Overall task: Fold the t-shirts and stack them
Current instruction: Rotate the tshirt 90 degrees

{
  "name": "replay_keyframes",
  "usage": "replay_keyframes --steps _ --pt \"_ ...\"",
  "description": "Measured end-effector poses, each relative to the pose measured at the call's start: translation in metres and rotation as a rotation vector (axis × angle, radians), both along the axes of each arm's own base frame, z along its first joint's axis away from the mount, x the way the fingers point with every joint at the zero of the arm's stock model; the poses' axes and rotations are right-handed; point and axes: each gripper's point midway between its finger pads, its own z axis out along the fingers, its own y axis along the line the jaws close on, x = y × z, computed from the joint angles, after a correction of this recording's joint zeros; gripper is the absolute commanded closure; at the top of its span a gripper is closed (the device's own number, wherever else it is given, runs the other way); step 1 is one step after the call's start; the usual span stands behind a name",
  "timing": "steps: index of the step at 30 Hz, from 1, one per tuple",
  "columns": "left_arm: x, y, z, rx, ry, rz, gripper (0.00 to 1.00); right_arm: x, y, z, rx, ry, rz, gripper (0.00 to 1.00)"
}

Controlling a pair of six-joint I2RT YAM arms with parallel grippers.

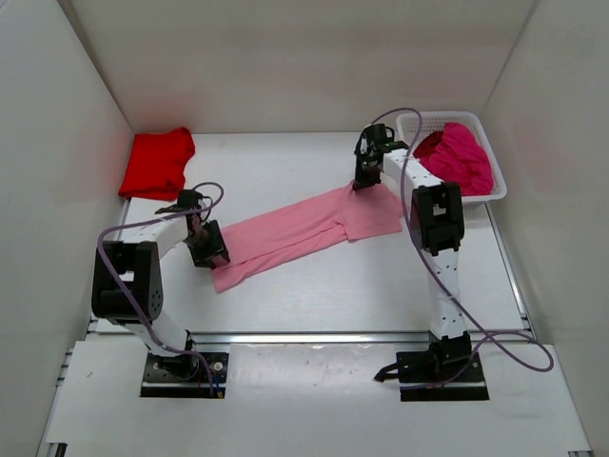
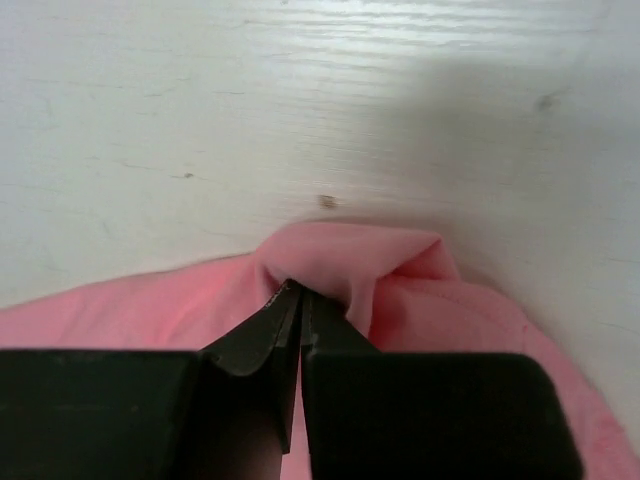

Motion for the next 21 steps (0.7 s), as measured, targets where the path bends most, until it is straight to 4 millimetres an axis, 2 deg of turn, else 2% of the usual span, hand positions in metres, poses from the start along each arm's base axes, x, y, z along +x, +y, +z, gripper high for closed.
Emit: replay_keyframes --steps 2,4,9,12,14,16,18,19,21 --pt "-0.016 -0.003 0.000 -0.022 0.020 -0.005 0.40 0.004 0.013 -0.007 0.018 0.015 -0.001 0.94" --pt "-0.035 -0.006 0.002 -0.031 0.046 -0.021 0.38 0.015 0.030 0.001 0.050 0.003 0.002 0.91" --pt "-0.084 -0.019 0.020 -0.030 0.106 -0.111 0.34 0.073 0.097 0.021 0.246 -0.142 0.039 0.59" --pt "-0.095 -0.037 0.036 -0.025 0.091 -0.209 0.32 0.063 0.118 0.018 0.307 -0.100 0.055 0.48" --pt "-0.095 -0.052 0.048 -0.043 0.082 -0.266 0.31 0.060 0.127 0.026 0.309 -0.110 0.070 0.48" --pt "-0.084 -0.061 0.061 -0.051 0.058 -0.288 0.32 0.057 0.125 0.042 0.273 -0.129 0.072 0.49" --pt "-0.063 -0.069 0.077 -0.064 0.009 -0.295 0.43 0.048 0.123 0.070 0.217 -0.160 0.084 0.57" --pt "-0.052 -0.072 0.084 -0.075 -0.013 -0.296 0.56 0.043 0.116 0.088 0.175 -0.182 0.080 0.62" --pt "-0.026 -0.079 0.099 -0.103 -0.064 -0.291 0.88 0.029 0.106 0.141 0.125 -0.243 0.074 0.82"
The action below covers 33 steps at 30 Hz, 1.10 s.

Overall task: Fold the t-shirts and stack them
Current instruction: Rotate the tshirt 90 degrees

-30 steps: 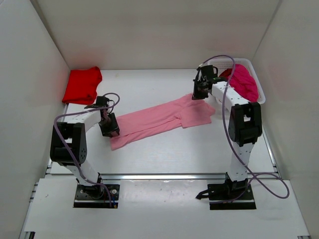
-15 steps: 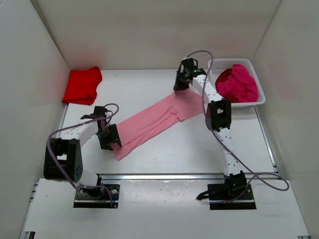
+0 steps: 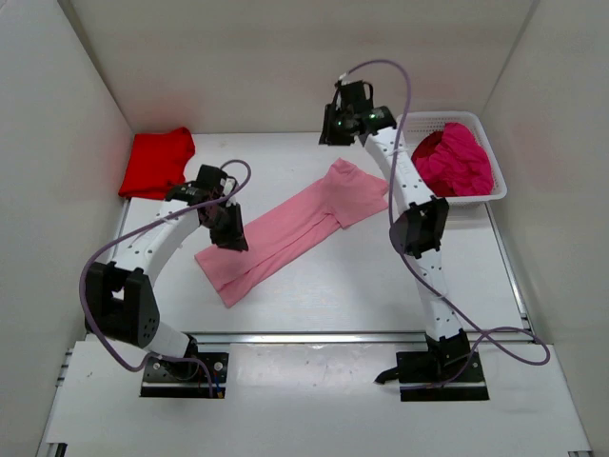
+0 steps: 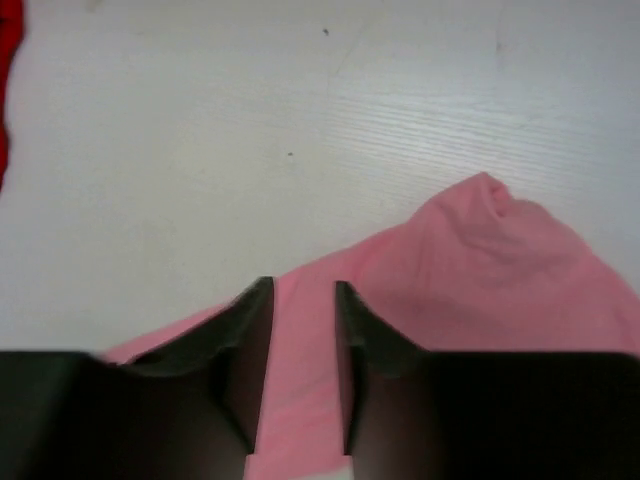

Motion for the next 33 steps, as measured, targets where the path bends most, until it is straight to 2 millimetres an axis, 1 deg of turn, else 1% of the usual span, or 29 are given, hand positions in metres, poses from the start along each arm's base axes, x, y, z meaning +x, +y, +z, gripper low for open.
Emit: replay_keyframes --steps 1,2,3,4,5,6,7,8,9,10,11,12,13,14,15,16,17,18,19,20,21,22,24,26,27,29,31,33 --pt "0.010 -0.002 0.005 -0.013 -0.016 0.005 0.93 -0.009 -0.005 0.031 -0.003 -0.034 -0.006 0.97" --pt "0.019 -0.005 0.011 -0.024 -0.034 0.002 1.00 -0.020 -0.012 0.063 0.000 -0.068 -0.014 1.00" --pt "0.028 -0.007 0.017 -0.039 -0.056 0.001 1.00 -0.035 -0.018 0.097 0.007 -0.100 -0.026 1.00" --pt "0.035 -0.009 0.022 -0.049 -0.074 0.002 1.00 -0.052 -0.028 0.129 0.007 -0.130 -0.045 1.00" --pt "0.040 -0.011 0.027 -0.059 -0.090 0.001 1.00 -0.071 -0.038 0.156 0.007 -0.156 -0.061 1.00" --pt "0.044 -0.014 0.033 -0.072 -0.105 0.000 1.00 -0.092 -0.046 0.179 0.003 -0.178 -0.073 1.00" --pt "0.047 -0.017 0.039 -0.089 -0.119 -0.001 1.00 -0.114 -0.057 0.196 -0.013 -0.194 -0.096 0.99" --pt "0.051 -0.019 0.045 -0.103 -0.132 0.000 1.00 -0.135 -0.061 0.207 -0.032 -0.206 -0.113 0.99" --pt "0.055 -0.022 0.051 -0.119 -0.150 0.003 0.96 -0.158 -0.058 0.209 -0.053 -0.204 -0.109 1.00" --pt "0.060 -0.026 0.058 -0.138 -0.171 0.006 0.91 -0.182 -0.047 0.204 -0.064 -0.196 -0.090 1.00" --pt "0.064 -0.029 0.064 -0.157 -0.194 0.011 0.88 -0.211 -0.031 0.189 -0.074 -0.167 -0.044 1.00" --pt "0.068 -0.033 0.070 -0.179 -0.216 0.024 0.82 -0.239 -0.016 0.172 -0.064 -0.150 0.003 1.00" --pt "0.071 -0.036 0.076 -0.203 -0.237 0.035 0.75 -0.263 -0.001 0.147 -0.058 -0.113 0.052 0.93" --pt "0.075 -0.040 0.082 -0.233 -0.268 0.052 0.69 -0.292 0.010 0.108 -0.063 -0.053 0.103 0.86" --pt "0.075 -0.041 0.088 -0.258 -0.288 0.066 0.66 -0.311 0.013 0.070 -0.072 0.007 0.119 0.84" --pt "0.074 -0.042 0.093 -0.284 -0.301 0.080 0.62 -0.325 0.010 0.033 -0.088 0.060 0.117 0.78" --pt "0.072 -0.041 0.099 -0.301 -0.314 0.094 0.58 -0.337 0.003 -0.005 -0.108 0.123 0.100 0.72" --pt "0.071 -0.040 0.103 -0.308 -0.330 0.102 0.56 -0.343 -0.001 -0.032 -0.116 0.172 0.077 0.69" --pt "0.070 -0.040 0.108 -0.317 -0.344 0.106 0.53 -0.348 -0.004 -0.056 -0.118 0.211 0.056 0.62" --pt "0.070 -0.038 0.111 -0.322 -0.365 0.112 0.53 -0.349 -0.003 -0.073 -0.113 0.235 0.034 0.60" --pt "0.068 -0.037 0.112 -0.327 -0.376 0.113 0.53 -0.348 0.004 -0.083 -0.095 0.247 0.021 0.60" --pt "0.065 -0.035 0.110 -0.328 -0.383 0.117 0.52 -0.345 0.014 -0.087 -0.074 0.244 0.018 0.59" --pt "0.058 -0.030 0.100 -0.319 -0.366 0.126 0.51 -0.336 0.053 -0.087 0.019 0.217 0.028 0.58" --pt "0.057 -0.020 0.088 -0.286 -0.344 0.147 0.49 -0.334 0.090 -0.087 0.103 0.199 0.040 0.54" --pt "0.057 -0.016 0.083 -0.269 -0.333 0.154 0.48 -0.337 0.105 -0.089 0.139 0.199 0.045 0.53" --pt "0.060 -0.009 0.078 -0.243 -0.330 0.167 0.46 -0.347 0.128 -0.097 0.187 0.215 0.059 0.49" --pt "0.061 -0.006 0.077 -0.226 -0.333 0.167 0.43 -0.357 0.145 -0.106 0.217 0.234 0.068 0.49" --pt "0.063 -0.006 0.081 -0.213 -0.342 0.163 0.43 -0.365 0.158 -0.115 0.241 0.256 0.066 0.48"
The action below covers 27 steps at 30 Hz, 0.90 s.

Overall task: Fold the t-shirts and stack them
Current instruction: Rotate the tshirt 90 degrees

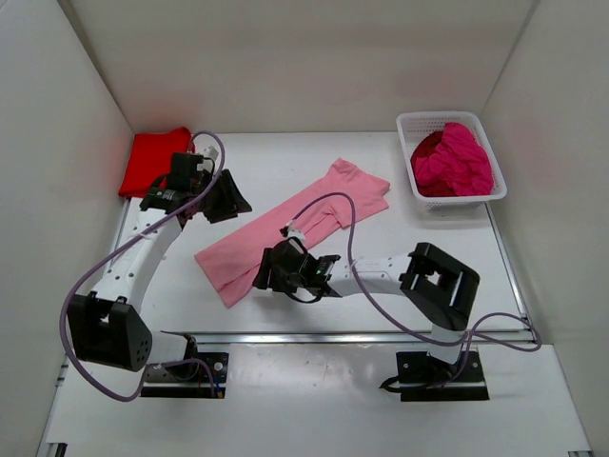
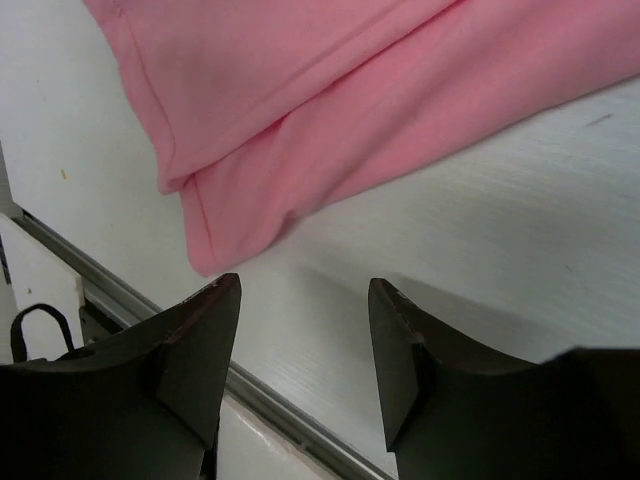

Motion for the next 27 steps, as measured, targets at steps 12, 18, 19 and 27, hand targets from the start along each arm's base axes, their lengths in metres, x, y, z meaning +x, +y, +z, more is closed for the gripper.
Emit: replay_keyframes --steps 12,18,19,27 --pt "0.009 -0.014 0.024 0.022 -0.075 -0.052 0.43 0.009 0.059 -0.022 0.098 0.050 -0.078 0.61" --pt "0.010 -0.012 0.018 0.038 -0.061 -0.060 0.43 0.003 0.060 -0.036 0.143 0.114 -0.139 1.00" --pt "0.010 -0.012 0.018 0.040 -0.061 -0.062 0.43 0.002 0.057 -0.039 0.154 0.124 -0.147 0.99" --pt "0.016 -0.024 0.003 0.044 -0.047 -0.096 0.27 -0.026 -0.040 -0.040 0.103 0.159 -0.192 1.00"
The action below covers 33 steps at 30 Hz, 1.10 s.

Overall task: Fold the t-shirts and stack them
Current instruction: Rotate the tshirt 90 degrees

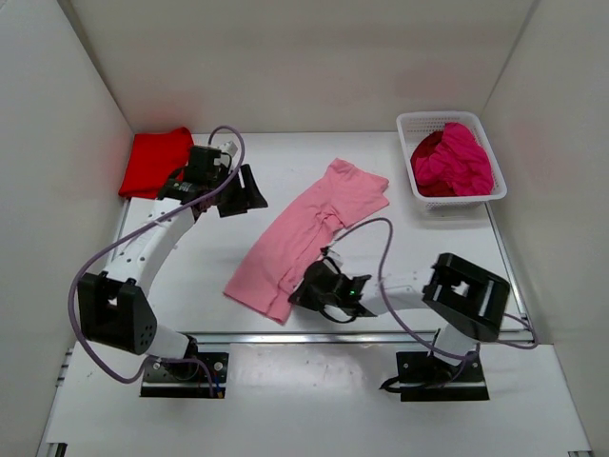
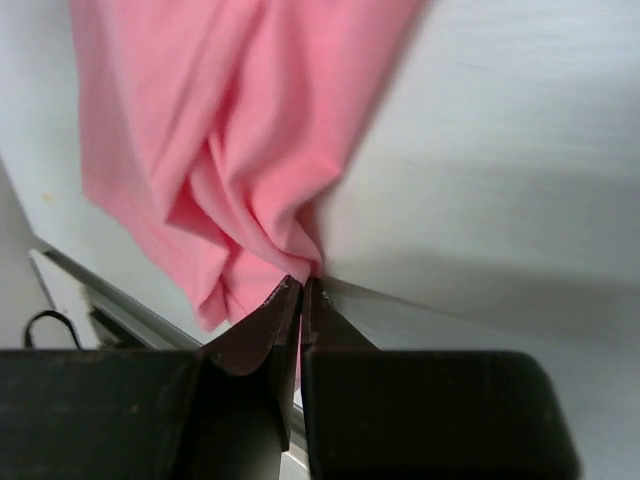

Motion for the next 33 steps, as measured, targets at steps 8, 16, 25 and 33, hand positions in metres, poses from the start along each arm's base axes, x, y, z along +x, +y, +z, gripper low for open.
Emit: replay_keyframes --steps 8,16,25,33 --pt "0.022 -0.045 -0.049 0.026 0.070 -0.074 0.22 -0.022 -0.098 -0.001 -0.017 0.019 -0.021 0.80" --pt "0.110 -0.116 -0.099 0.081 0.056 -0.155 0.16 -0.026 -0.130 0.024 -0.008 -0.018 -0.002 0.57" --pt "0.196 -0.135 -0.136 0.103 -0.044 -0.164 0.16 -0.018 -0.162 0.044 0.005 -0.035 -0.021 0.57" --pt "0.207 -0.167 -0.165 0.140 -0.089 -0.236 0.28 -0.017 -0.177 0.043 -0.013 -0.007 -0.006 0.57"
